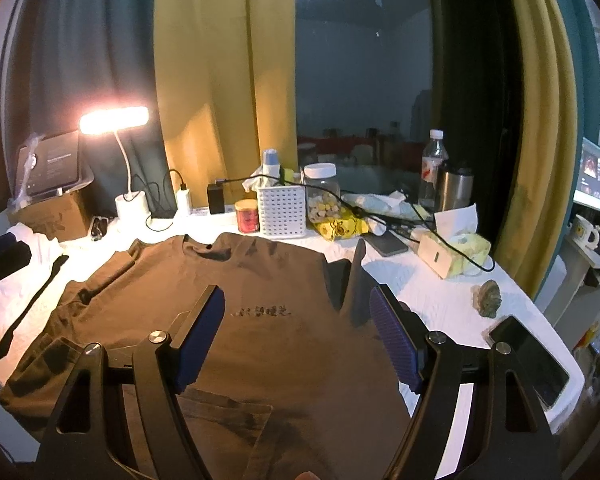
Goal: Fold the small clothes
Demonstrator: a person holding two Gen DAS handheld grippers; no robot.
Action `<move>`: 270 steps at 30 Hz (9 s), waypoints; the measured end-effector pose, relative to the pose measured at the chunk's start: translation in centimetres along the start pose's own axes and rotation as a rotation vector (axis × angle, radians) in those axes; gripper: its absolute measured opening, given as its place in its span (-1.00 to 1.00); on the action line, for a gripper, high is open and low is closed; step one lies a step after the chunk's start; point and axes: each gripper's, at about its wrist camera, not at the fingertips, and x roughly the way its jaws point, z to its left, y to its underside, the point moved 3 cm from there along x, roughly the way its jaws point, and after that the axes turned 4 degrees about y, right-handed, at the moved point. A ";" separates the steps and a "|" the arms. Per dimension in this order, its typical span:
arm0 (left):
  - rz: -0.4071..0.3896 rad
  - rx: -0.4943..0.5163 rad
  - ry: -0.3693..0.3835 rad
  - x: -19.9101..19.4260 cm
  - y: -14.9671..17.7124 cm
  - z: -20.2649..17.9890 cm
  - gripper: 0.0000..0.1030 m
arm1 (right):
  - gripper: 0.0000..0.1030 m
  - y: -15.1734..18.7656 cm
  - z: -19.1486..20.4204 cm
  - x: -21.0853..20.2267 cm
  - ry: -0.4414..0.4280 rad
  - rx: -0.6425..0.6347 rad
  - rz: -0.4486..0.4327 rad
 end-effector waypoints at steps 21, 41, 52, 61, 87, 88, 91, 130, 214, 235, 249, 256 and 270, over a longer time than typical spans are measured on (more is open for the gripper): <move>0.136 -0.027 -0.025 7.0 -1.1 -0.6 0.98 | 0.52 -1.3 -4.1 7.3 0.009 0.012 0.105; 0.302 -0.062 -0.048 16.3 0.3 0.0 0.98 | 0.51 0.9 -11.1 19.5 0.018 0.061 0.305; 0.352 -0.079 -0.052 18.8 1.1 1.3 0.98 | 0.03 4.0 -10.5 23.4 -0.071 0.077 0.430; 0.324 -0.094 -0.033 17.3 0.8 1.8 0.98 | -0.90 2.0 -11.0 20.4 -0.078 0.091 0.355; 0.240 -0.178 -0.039 8.9 2.7 8.1 0.98 | -0.89 5.3 8.3 15.7 -0.273 -0.302 0.361; 0.238 -0.180 -0.040 8.8 2.8 8.2 0.98 | -0.89 5.6 8.8 15.6 -0.271 -0.317 0.371; 0.231 -0.189 -0.040 8.4 2.9 8.5 0.98 | -0.88 5.9 9.7 15.3 -0.310 -0.325 0.389; 0.348 -0.189 -0.119 15.4 3.3 10.8 0.98 | -0.67 -0.4 -0.4 30.7 -0.412 0.117 0.508; 0.476 -0.113 0.049 12.2 7.7 18.8 -0.75 | 0.10 2.3 4.2 15.1 -0.255 -0.037 0.461; 0.489 0.052 0.115 13.2 6.5 9.7 -0.79 | 0.10 3.4 -1.8 13.3 -0.226 0.067 0.419; 0.443 -0.016 -0.020 16.7 2.7 15.1 0.66 | 0.10 3.5 -2.7 14.4 -0.248 0.107 0.403; 0.500 -0.067 -0.010 20.3 3.6 16.8 0.12 | 0.10 3.6 -3.2 15.5 -0.239 0.118 0.416; 0.446 -0.008 0.070 19.9 2.2 13.9 -0.96 | 0.10 3.8 -3.5 16.5 -0.242 0.122 0.427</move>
